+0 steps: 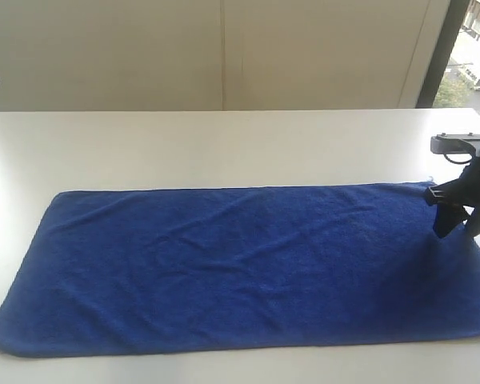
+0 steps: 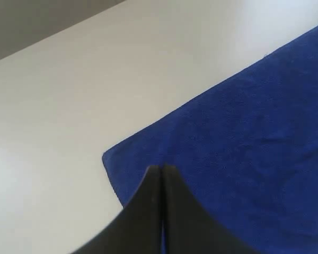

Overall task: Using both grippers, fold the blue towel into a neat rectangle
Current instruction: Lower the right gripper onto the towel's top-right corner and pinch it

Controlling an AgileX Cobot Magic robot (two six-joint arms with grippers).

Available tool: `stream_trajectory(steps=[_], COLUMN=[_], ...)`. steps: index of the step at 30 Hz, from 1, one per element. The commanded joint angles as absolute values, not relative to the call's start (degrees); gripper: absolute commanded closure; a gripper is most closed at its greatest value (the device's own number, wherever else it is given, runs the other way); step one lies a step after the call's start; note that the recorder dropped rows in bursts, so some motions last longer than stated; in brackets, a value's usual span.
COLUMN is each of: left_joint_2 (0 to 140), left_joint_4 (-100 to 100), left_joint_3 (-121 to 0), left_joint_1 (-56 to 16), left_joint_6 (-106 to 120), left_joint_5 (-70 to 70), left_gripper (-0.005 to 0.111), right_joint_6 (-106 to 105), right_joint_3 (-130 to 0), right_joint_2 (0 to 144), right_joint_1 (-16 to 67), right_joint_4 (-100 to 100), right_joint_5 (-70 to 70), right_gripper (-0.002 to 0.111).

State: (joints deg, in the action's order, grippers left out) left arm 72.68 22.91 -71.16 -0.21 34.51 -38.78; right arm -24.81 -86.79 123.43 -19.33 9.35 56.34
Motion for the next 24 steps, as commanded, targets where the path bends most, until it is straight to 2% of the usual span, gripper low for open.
stream_trajectory(steps=[1, 4, 9, 11, 19, 24], left_joint_2=[71.99, 71.99, 71.99, 71.99, 71.99, 71.99], left_joint_4=[24.11, 24.11, 24.11, 24.11, 24.11, 24.11], left_joint_3=[-70.76, -70.76, -70.76, -70.76, -70.76, -70.76], left_joint_1=[-0.17, -0.17, -0.17, -0.17, -0.17, -0.17], left_joint_6=[34.70, 34.70, 34.70, 34.70, 34.70, 34.70], left_joint_5=[-38.91, -38.81, -38.81, -38.81, -38.69, -38.69], left_gripper=[0.107, 0.107, 0.107, 0.107, 0.107, 0.107], right_joint_6=[-25.04, -23.87, -22.71, -22.71, -21.66, -20.57], right_joint_3=[-86.52, -86.52, -86.52, -86.52, -86.62, -86.62], right_joint_2=[124.40, 125.03, 126.27, 126.27, 124.55, 120.71], right_joint_1=[-19.32, -19.32, -19.32, -19.32, -19.32, -19.43], right_joint_4=[8.74, 8.74, 8.14, 8.14, 7.76, 7.65], right_joint_5=[57.05, 57.21, 57.69, 57.69, 57.69, 58.08], right_gripper=[0.054, 0.055, 0.067, 0.067, 0.067, 0.055])
